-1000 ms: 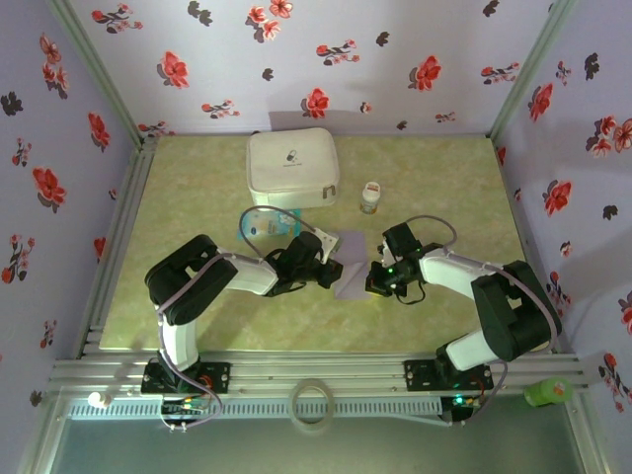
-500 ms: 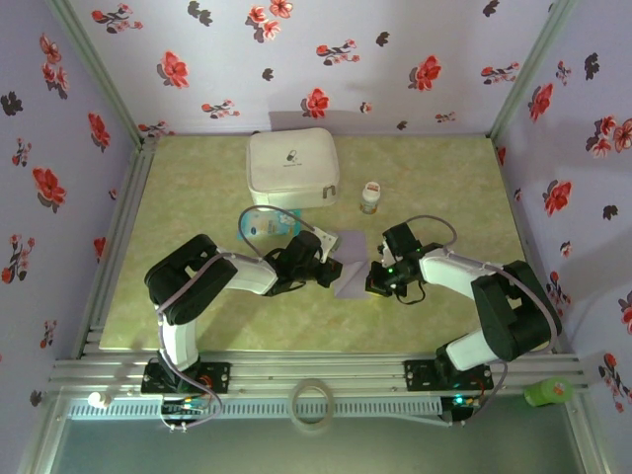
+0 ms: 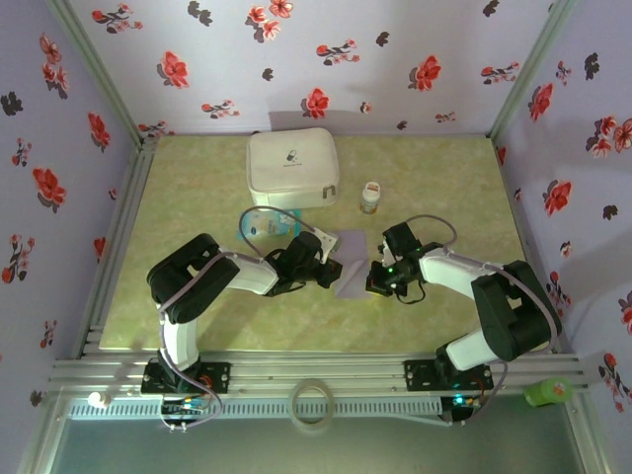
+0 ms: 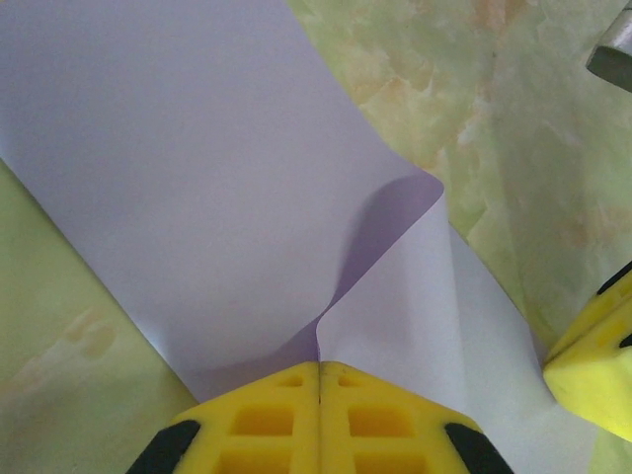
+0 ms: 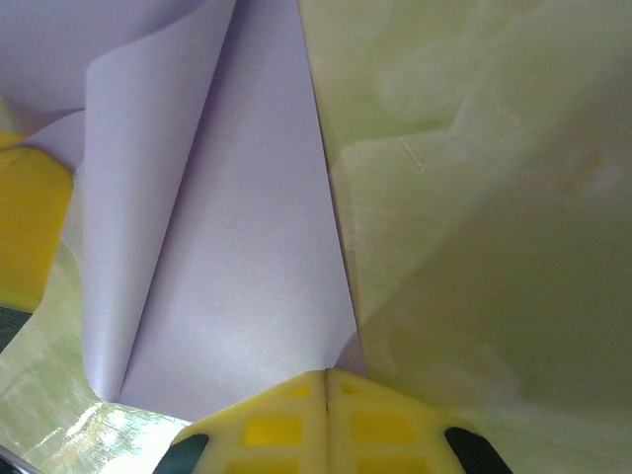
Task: Fold a paper plane with a square sheet of paper (pick it up from the middle)
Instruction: Fold the triangle a second time at the center of the table.
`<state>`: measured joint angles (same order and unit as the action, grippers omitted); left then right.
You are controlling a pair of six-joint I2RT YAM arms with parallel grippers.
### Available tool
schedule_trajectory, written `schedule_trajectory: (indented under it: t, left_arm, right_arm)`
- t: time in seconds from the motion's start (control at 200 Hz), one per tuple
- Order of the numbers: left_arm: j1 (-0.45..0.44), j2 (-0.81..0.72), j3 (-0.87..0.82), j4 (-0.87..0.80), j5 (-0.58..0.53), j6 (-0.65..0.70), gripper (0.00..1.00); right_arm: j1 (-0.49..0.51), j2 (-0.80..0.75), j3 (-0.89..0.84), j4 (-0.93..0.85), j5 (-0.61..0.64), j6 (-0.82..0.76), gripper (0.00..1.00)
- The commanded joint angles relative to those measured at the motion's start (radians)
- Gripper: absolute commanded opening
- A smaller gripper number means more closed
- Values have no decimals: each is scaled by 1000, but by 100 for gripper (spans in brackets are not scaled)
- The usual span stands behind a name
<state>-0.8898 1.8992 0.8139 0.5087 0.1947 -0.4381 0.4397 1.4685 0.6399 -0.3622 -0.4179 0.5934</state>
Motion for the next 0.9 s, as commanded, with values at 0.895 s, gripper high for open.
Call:
schedule_trajectory:
  t: [0.895]
  left_arm:
    - [11, -19, -70, 111, -29, -8, 6]
  right_arm:
    - [0, 23, 0, -46, 56, -16, 0]
